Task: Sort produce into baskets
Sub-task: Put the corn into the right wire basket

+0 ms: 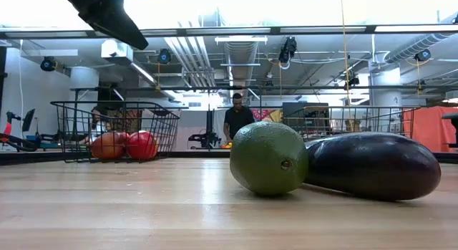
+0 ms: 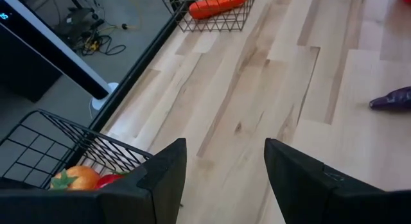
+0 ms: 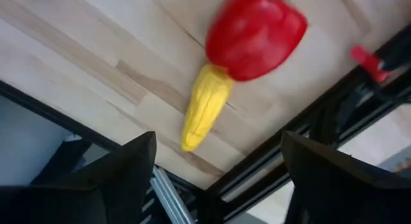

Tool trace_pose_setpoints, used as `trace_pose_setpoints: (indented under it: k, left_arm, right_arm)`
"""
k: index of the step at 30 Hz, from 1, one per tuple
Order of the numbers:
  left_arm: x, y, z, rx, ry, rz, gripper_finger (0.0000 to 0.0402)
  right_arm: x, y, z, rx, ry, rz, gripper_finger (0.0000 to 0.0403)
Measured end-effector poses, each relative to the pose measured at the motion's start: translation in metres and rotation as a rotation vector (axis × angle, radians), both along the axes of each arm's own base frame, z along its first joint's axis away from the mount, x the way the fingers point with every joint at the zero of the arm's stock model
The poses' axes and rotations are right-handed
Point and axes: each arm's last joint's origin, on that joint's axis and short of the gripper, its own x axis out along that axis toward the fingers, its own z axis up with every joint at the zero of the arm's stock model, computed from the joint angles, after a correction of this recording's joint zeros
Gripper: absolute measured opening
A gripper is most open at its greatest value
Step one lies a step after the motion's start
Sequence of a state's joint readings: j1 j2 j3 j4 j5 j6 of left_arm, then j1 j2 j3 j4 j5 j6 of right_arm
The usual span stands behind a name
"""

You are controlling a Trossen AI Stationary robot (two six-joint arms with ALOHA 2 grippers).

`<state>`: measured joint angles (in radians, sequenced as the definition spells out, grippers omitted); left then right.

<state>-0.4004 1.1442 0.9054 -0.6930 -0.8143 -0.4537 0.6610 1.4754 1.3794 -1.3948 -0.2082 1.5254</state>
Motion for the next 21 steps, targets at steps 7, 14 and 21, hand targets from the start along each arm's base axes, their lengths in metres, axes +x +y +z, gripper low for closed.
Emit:
trace_pose_setpoints:
  k: [7,14,21]
  left_arm:
    - [0.0,0.0,0.0,0.0,-0.001,0.0,0.0191]
    - [0.0,0.0,0.001,0.012,-0.006,0.008,0.0191]
    - [0.0,0.0,0.001,0.015,-0.005,0.007,0.0191]
  right_arm:
    - [-0.034,0.015,-0.026,0.037,-0.036,-0.085,0.0325]
    - [-0.043,0.034,-0.076,0.147,-0.109,-0.101,0.0325]
    - [-0.046,0.044,-0.11,0.093,-0.061,-0.094,0.0325]
